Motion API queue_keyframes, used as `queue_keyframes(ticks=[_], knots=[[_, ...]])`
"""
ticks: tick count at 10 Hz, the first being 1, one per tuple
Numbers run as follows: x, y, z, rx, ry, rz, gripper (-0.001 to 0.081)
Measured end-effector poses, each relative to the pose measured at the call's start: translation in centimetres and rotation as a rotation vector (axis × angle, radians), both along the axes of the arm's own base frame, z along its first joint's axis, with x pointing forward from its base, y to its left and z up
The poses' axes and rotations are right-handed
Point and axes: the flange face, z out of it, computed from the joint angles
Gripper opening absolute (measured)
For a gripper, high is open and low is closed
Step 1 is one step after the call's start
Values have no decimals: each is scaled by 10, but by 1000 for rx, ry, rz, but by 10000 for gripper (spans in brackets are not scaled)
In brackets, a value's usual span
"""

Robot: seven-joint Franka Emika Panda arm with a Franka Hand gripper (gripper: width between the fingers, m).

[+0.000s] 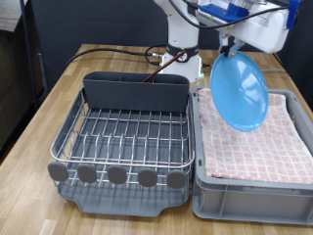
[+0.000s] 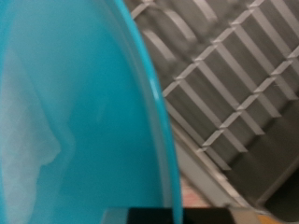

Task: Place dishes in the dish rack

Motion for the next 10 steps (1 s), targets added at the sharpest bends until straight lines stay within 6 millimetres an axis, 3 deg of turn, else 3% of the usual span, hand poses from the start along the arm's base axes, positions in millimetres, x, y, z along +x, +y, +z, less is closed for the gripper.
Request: queue_keyframes(ticks=[3,6,7,10], knots=[[-10,-42,23,-202,124,76,19],[4,-97,39,-271,84,363,19],[3,-102,39,-262,75,444,19],[2,-108,36,-271,75,410,19]])
